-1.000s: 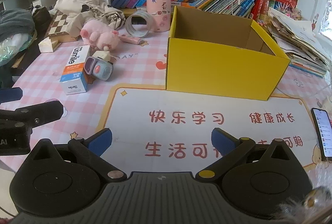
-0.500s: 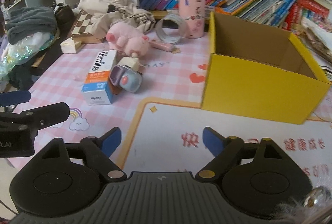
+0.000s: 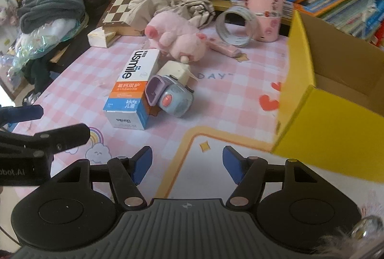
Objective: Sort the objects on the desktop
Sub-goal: 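Grasp the blue-grey toy car with the right gripper while the left gripper approaches the usmile box, then close the left gripper on the usmile toothpaste box and lift it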
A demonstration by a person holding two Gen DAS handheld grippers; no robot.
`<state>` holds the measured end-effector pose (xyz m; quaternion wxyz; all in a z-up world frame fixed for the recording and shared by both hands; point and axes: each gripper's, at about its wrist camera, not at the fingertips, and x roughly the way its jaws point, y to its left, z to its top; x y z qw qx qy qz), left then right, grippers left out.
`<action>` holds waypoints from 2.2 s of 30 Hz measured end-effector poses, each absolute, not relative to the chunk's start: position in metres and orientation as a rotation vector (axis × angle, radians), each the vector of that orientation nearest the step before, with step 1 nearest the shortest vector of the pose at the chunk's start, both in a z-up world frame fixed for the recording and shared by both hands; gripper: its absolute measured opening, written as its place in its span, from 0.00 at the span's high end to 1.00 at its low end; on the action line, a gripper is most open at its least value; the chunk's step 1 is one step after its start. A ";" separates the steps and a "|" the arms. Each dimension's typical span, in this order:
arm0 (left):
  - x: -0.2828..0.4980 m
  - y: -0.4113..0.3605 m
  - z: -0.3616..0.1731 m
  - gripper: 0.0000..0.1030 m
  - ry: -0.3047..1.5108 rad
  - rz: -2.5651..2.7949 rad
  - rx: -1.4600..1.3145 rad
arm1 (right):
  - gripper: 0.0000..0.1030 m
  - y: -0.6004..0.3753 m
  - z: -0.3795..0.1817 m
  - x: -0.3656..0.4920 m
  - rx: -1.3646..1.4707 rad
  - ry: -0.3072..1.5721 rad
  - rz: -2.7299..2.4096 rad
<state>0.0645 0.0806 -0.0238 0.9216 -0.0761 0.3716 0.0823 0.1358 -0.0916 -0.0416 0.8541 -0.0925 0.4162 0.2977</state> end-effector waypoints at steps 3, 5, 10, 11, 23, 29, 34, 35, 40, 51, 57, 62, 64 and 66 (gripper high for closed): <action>0.071 0.084 -0.030 0.00 0.793 0.180 -0.163 | 0.37 -0.080 -0.049 0.149 -0.238 0.875 0.667; 0.075 0.086 -0.034 0.00 0.813 0.186 -0.167 | 0.39 -0.070 -0.053 0.156 -0.282 0.862 0.699; 0.083 0.089 -0.040 0.00 0.838 0.191 -0.177 | 0.40 -0.049 -0.056 0.173 -0.352 0.803 0.769; 0.084 0.090 -0.041 0.00 0.842 0.193 -0.179 | 0.41 -0.045 -0.057 0.177 -0.363 0.796 0.778; 0.106 0.080 -0.051 0.00 0.859 0.161 -0.115 | 0.50 -0.020 -0.069 0.206 -0.437 0.803 0.813; 0.123 0.074 -0.053 0.01 0.835 0.147 -0.043 | 0.56 -0.038 -0.063 0.208 -0.349 0.865 0.762; 0.137 0.067 -0.061 0.13 0.832 0.111 0.020 | 0.57 -0.054 -0.063 0.204 -0.292 0.919 0.701; 0.140 0.065 -0.064 0.17 0.840 0.103 0.030 | 0.57 -0.057 -0.063 0.203 -0.278 0.925 0.693; 0.145 0.060 -0.071 0.40 0.847 0.089 0.060 | 0.58 -0.067 -0.060 0.197 -0.251 0.933 0.670; 0.086 0.085 -0.063 0.47 0.916 0.027 -0.019 | 0.62 -0.077 -0.058 0.170 -0.255 0.978 0.689; 0.050 0.074 -0.059 0.47 0.975 -0.068 0.049 | 0.62 -0.081 -0.056 0.148 -0.283 0.992 0.707; 0.050 0.074 -0.052 0.44 0.943 -0.056 0.032 | 0.62 -0.080 -0.057 0.143 -0.303 0.984 0.706; 0.056 0.075 -0.050 0.42 0.923 -0.043 0.032 | 0.62 -0.079 -0.057 0.143 -0.309 0.980 0.708; 0.064 0.074 -0.051 0.41 0.911 -0.031 0.036 | 0.62 -0.079 -0.059 0.144 -0.314 0.979 0.709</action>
